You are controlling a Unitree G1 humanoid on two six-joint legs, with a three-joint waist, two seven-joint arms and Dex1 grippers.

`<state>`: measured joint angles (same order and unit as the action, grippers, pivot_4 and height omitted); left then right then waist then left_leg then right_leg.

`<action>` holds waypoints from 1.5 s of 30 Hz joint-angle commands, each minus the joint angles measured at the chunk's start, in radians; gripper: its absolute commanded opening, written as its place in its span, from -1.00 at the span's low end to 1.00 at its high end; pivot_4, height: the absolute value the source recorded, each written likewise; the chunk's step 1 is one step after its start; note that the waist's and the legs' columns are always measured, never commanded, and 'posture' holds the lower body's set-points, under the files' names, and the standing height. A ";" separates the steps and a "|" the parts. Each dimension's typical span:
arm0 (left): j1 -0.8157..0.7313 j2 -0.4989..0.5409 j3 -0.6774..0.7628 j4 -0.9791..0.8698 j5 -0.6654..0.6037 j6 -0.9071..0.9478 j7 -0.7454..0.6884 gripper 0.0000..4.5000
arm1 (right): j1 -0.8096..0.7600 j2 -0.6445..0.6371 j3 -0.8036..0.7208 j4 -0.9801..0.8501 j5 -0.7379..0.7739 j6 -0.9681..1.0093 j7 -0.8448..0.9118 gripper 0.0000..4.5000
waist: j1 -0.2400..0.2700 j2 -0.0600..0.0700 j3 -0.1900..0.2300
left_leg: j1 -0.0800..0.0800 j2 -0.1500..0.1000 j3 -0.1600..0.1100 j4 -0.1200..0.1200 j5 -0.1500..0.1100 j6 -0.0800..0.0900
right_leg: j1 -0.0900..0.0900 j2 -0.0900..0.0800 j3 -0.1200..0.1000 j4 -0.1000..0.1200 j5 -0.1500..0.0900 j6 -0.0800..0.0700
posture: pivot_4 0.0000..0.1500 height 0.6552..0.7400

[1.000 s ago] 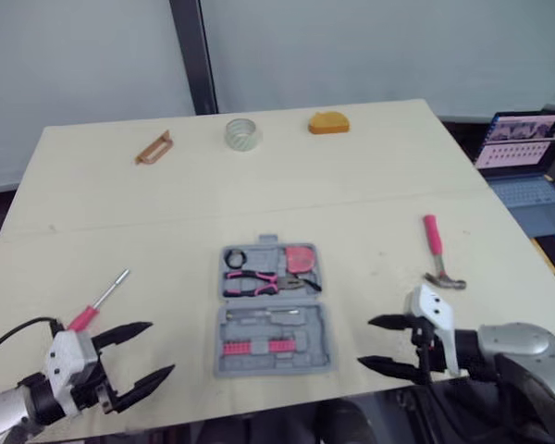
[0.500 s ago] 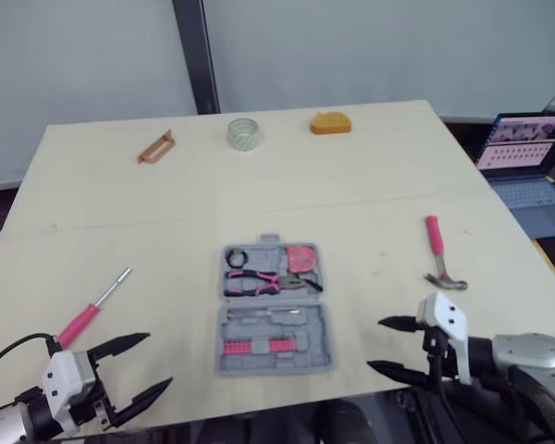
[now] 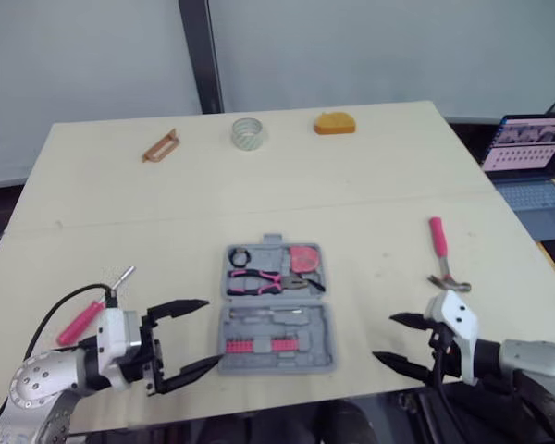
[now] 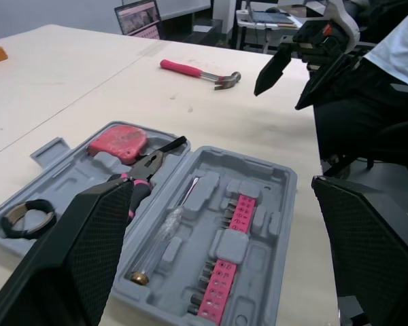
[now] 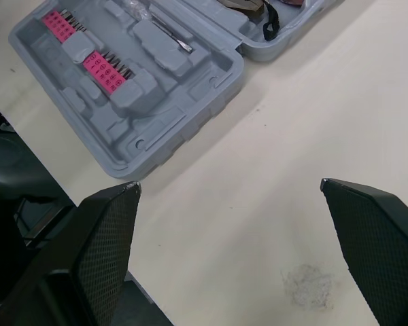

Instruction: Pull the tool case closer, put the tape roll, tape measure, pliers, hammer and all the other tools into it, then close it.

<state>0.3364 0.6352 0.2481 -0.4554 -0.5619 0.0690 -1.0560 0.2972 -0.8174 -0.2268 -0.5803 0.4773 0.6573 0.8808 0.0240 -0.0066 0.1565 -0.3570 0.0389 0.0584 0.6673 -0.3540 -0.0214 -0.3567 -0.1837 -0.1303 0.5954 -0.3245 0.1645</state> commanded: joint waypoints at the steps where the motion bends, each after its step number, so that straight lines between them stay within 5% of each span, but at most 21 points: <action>1: -0.035 0.013 -0.013 -0.010 -0.005 0.018 0.013 1.00 | -0.036 0.004 -0.090 0.002 0.037 0.055 -0.060 0.99 | 0.001 0.000 0.000 | 0.000 0.000 0.000 0.000 0.000 0.000 | 0.000 0.000 0.000 0.000 0.000 0.000 | 1.00 1.00; 7: -0.140 0.008 -0.054 -0.008 -0.006 0.066 0.043 1.00 | -0.293 -0.086 -0.214 0.236 0.067 0.256 -0.156 0.99 | 0.000 0.002 0.001 | 0.000 0.000 0.000 0.001 0.000 0.000 | 0.001 0.000 0.001 -0.001 0.002 0.000 | 1.00 1.00; 13: -0.141 -0.012 -0.096 -0.016 0.027 0.056 0.063 1.00 | -0.594 -0.152 -0.079 0.541 -0.044 0.372 -0.270 0.99 | -0.006 0.003 0.002 | 0.000 0.000 0.003 0.000 0.000 0.000 | -0.001 0.000 0.001 -0.001 0.002 0.000 | 1.00 1.00; 19: -0.111 -0.023 -0.111 -0.041 0.052 0.044 0.097 1.00 | -0.823 -0.076 0.053 0.834 -0.160 0.367 -0.358 0.99 | -0.009 0.004 0.002 | -0.001 0.000 0.003 0.001 0.000 0.000 | -0.001 0.000 0.002 -0.001 0.002 0.000 | 1.00 1.00; 29: -0.051 -0.029 -0.104 -0.075 0.073 0.028 0.130 1.00 | -0.959 0.022 0.094 1.107 -0.257 0.309 -0.428 0.99 | -0.010 0.007 0.004 | -0.003 0.000 0.003 0.001 0.000 0.000 | -0.003 0.000 0.001 -0.001 0.002 0.001 | 1.00 1.00; 43: -0.052 -0.029 -0.115 -0.033 0.087 -0.005 0.123 1.00 | -0.913 0.057 0.035 1.127 -0.252 0.357 -0.442 0.99 | -0.022 0.010 0.005 | -0.003 0.000 0.003 0.001 0.000 0.000 | -0.003 0.000 0.001 -0.001 0.002 0.001 | 1.00 1.00; 45: -0.053 -0.032 -0.120 -0.016 0.092 -0.018 0.116 1.00 | -0.903 0.063 0.025 1.115 -0.249 0.369 -0.444 0.77 | -0.025 0.010 0.005 | -0.003 0.000 0.003 0.001 0.000 0.000 | -0.003 0.000 0.001 -0.001 0.002 0.001 | 1.00 1.00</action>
<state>0.2831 0.6086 0.1348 -0.4782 -0.4731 0.0738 -0.9320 -0.6152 -0.7488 -0.1735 0.5554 0.2249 1.0100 0.4513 -0.0009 0.0031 0.1619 -0.3600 0.0392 0.0618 0.6683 -0.3536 -0.0209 -0.3598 -0.1834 -0.1289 0.5946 -0.3223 0.1652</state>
